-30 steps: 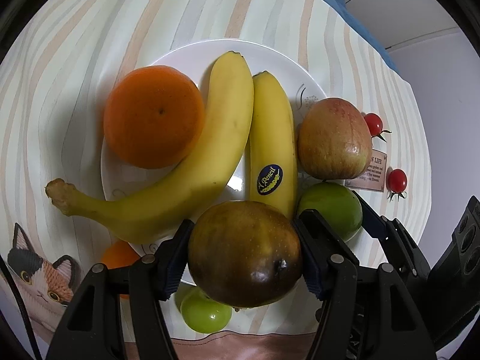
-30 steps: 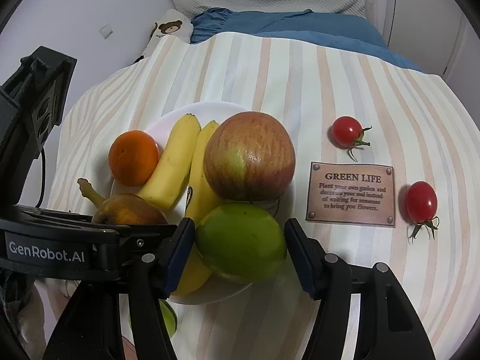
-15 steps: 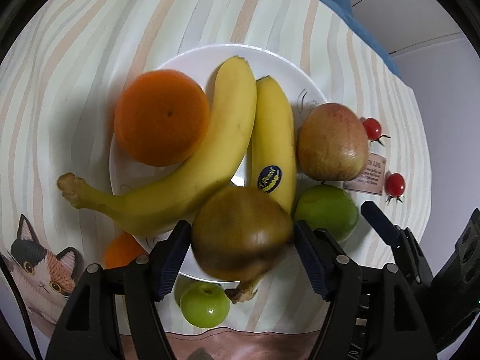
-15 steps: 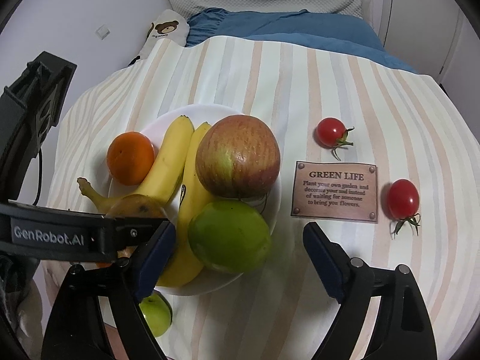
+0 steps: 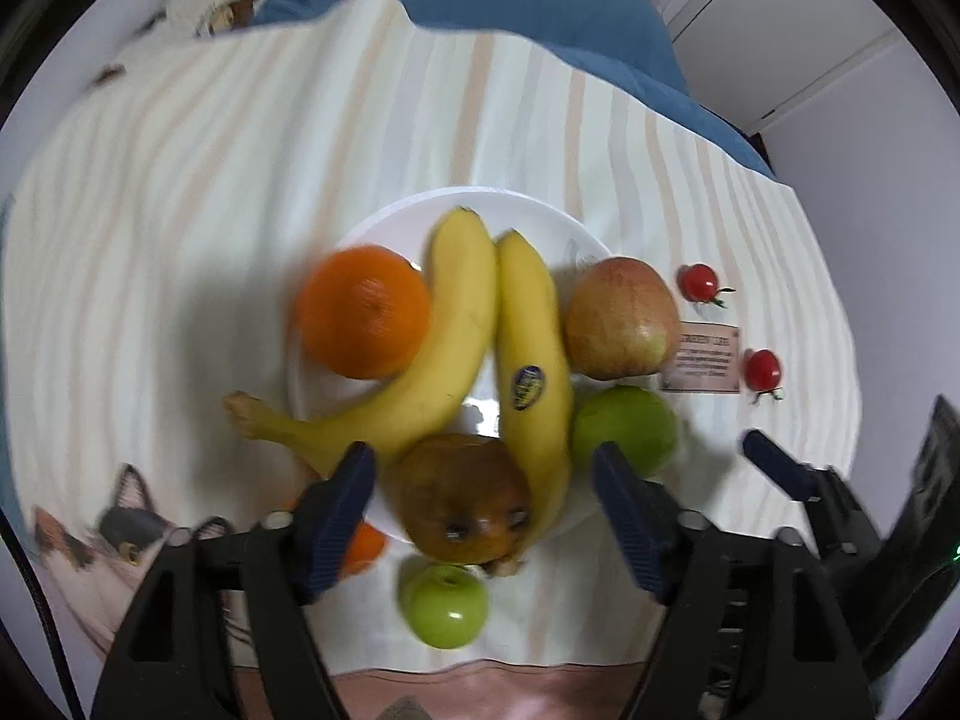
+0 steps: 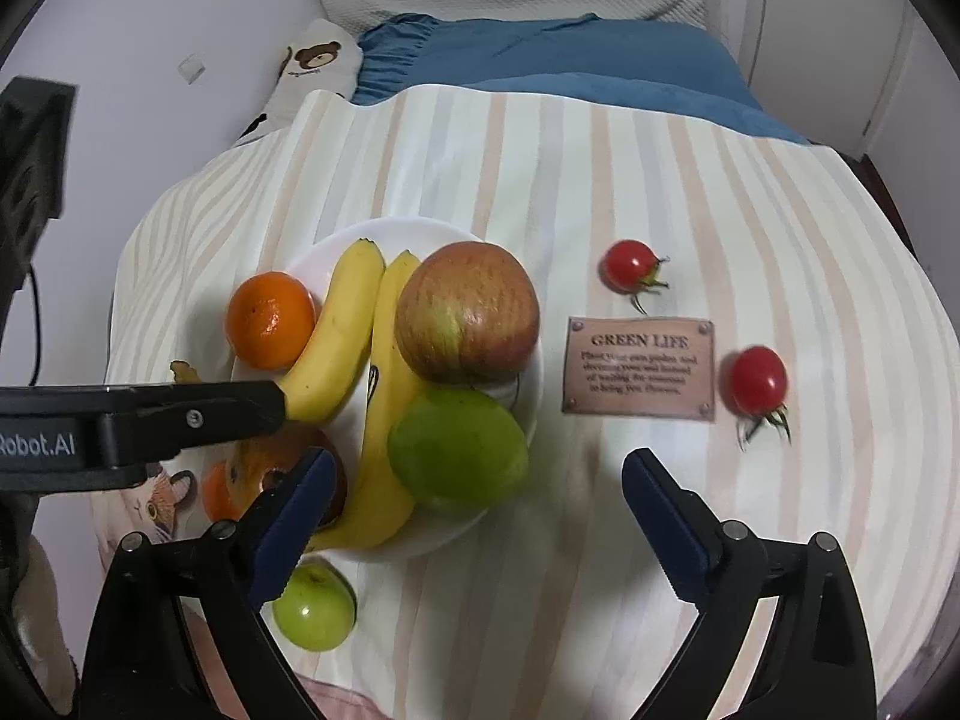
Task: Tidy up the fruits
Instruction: 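Carry the pear and green apple onto the white plate and open both tools, then move both tools back toward the orange and green apple on the sheet, then grasp the orange with the left tool while the right tool grasps the green apple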
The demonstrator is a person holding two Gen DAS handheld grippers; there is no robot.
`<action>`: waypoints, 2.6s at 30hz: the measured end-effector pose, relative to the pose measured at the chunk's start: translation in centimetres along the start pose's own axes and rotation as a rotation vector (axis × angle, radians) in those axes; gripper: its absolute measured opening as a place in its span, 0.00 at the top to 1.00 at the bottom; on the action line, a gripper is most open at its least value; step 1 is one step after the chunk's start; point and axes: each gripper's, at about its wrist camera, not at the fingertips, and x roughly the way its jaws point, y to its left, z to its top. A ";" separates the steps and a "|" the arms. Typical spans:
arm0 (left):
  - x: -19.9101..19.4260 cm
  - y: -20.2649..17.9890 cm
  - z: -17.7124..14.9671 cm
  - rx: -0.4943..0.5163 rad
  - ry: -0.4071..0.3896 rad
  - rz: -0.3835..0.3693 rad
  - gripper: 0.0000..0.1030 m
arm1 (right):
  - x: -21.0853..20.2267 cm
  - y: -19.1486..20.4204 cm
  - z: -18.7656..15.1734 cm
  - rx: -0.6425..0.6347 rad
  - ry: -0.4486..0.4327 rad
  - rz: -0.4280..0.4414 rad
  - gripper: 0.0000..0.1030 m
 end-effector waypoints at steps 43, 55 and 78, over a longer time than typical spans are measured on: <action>-15.9 -0.7 -13.5 0.170 -0.402 0.184 0.01 | -18.6 4.8 -8.4 0.069 -0.217 -0.089 0.02; -20.5 -0.4 -17.1 0.136 -0.461 0.160 0.01 | -25.2 6.4 -11.4 0.050 -0.315 -0.097 0.02; -5.4 10.0 -14.1 0.033 -0.214 0.437 0.01 | 2.6 7.9 -12.8 0.160 0.110 0.117 0.09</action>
